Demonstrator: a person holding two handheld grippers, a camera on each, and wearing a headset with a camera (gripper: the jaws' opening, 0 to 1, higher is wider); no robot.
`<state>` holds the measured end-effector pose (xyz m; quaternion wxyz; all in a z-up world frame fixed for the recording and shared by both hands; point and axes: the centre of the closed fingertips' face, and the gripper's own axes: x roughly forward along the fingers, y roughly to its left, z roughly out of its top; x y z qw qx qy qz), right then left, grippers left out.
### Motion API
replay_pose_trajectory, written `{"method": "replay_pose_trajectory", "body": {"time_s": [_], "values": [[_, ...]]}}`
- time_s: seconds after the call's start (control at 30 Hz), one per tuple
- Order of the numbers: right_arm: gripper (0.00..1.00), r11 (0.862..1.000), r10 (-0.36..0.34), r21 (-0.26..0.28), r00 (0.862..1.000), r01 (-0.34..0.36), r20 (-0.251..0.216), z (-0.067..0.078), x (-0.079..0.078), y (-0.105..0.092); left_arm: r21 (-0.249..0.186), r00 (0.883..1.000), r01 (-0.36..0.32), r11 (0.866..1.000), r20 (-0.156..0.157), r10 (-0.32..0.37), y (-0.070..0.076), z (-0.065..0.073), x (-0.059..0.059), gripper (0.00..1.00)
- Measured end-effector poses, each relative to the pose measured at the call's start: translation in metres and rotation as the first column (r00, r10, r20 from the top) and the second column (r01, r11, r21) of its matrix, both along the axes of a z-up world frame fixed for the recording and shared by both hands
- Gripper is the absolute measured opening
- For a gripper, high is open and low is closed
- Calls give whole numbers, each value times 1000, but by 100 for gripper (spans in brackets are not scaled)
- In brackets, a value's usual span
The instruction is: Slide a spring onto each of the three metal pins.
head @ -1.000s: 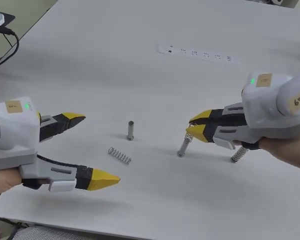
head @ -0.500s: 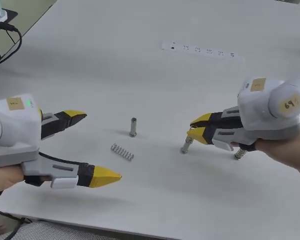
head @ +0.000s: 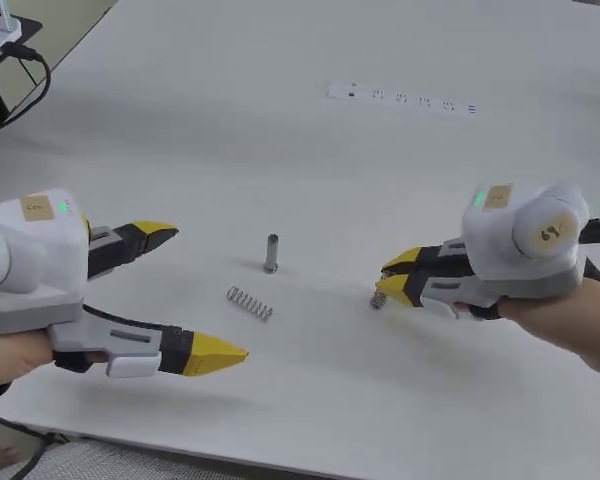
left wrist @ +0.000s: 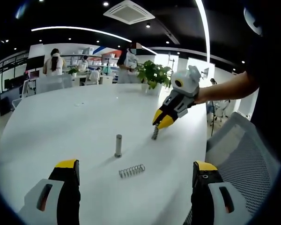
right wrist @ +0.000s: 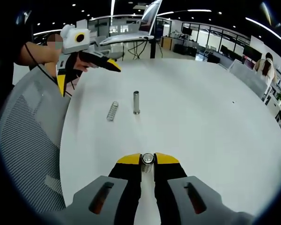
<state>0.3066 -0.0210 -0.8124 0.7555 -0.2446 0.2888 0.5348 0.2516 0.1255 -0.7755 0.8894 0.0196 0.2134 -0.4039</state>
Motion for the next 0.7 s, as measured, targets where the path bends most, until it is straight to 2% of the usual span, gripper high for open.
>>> {"method": "replay_pose_trajectory", "body": {"time_s": [0.03,0.07,0.2,0.3,0.53,0.7], "values": [[6,1000,-2,2,1000,2,0,0,0,-1,0,1000,-1,1000,1,1,0,0,0,98],[7,999,-6,36,1000,6,0,3,1,3,-2,1000,1,1000,-2,-1,0,0,0,98],[7,1000,10,11,1000,-10,-3,2,-1,1,-4,1000,5,1000,-4,-5,-1,0,0,98],[7,999,33,-3,999,-33,23,2,0,0,-11,1000,3,1000,-3,-3,-3,0,2,98],[8,998,59,-7,998,-59,25,1,1,3,-9,1000,14,1000,-3,-14,-6,1,2,98],[16,998,57,-15,998,-57,13,-1,0,3,-7,1000,12,1000,-3,-12,-4,2,1,98]]}}
